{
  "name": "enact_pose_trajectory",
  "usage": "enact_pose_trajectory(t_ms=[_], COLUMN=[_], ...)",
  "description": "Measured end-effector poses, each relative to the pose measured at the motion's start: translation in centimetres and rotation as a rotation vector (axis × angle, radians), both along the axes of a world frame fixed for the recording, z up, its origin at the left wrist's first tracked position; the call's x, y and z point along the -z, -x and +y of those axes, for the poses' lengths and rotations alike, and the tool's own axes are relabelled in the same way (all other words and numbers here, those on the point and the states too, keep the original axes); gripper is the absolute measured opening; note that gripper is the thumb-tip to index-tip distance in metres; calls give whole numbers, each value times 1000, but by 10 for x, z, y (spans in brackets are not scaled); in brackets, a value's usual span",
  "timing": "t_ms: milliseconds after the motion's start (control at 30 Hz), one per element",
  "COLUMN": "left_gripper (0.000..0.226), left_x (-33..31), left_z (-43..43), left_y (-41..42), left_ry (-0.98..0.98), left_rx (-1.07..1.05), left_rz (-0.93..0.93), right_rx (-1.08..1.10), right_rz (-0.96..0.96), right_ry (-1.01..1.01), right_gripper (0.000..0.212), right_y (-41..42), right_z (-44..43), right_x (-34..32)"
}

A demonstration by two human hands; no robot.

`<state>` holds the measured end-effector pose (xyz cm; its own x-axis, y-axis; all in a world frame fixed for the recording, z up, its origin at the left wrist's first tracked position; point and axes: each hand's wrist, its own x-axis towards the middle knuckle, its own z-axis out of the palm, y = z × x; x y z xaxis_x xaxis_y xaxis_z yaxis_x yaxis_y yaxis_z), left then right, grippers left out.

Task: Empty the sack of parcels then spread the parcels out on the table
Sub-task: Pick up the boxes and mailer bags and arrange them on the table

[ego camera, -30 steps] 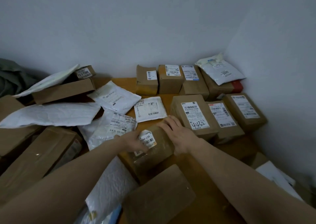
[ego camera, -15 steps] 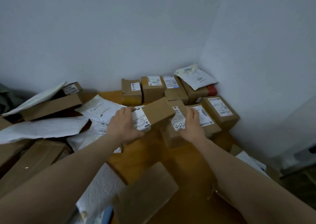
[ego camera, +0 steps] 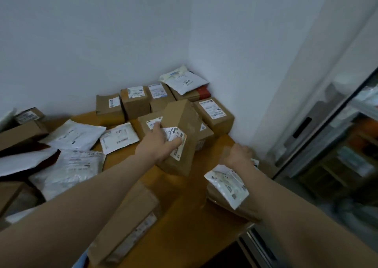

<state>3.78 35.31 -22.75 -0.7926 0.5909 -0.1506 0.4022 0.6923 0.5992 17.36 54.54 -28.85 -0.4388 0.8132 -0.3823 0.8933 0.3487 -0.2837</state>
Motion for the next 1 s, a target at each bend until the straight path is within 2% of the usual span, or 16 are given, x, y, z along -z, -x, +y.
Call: enact_pose_trajectory(t_ms=[133,300,400,467,500,600,667,733,800,867,933,1000], left_gripper=[95,94,89,86,84,82,82,80,81,86,88,86], left_x=[23,46,53,58,59,63,65,65,67,70,75,79], left_z=[22,37,43,45,45,44,46,50,56,61,62,60], left_y=[-21,-41,-50,-54,-55,-58,-60,-65,-71,-77,-78,-77], left_ry=[186,351,441,500,512,486,439,402,382,371,360,331], left_rx=[-2,27,59,80,70,-12,-48,-59,-57,-53,-57,-72], left_rz=[-27,-4,-38,-56,-70,-118,-155,-192,-216,-231,-245,-278], right_rx=[105,204,179,137,134,130,52,-109,-237,-285,-329,-344], right_rz=[-84,-150,-39,-19,18,280,335,186,26,-3,-18,-6], right_ry=[69,353,477,430,367,211,131,106,169,214,165,111], right_gripper=[129,160,144,157,156,111,92,98,100,97,92,78], right_y=[-45,-74,-76,-72,-67,-55,-52,-52,-56,-59,-60,-62], right_z=[21,39,48,41,41,42,40,33,24,21,25,33], right_x=[7,41,59,50,48,38,31,28,29,32,38,45])
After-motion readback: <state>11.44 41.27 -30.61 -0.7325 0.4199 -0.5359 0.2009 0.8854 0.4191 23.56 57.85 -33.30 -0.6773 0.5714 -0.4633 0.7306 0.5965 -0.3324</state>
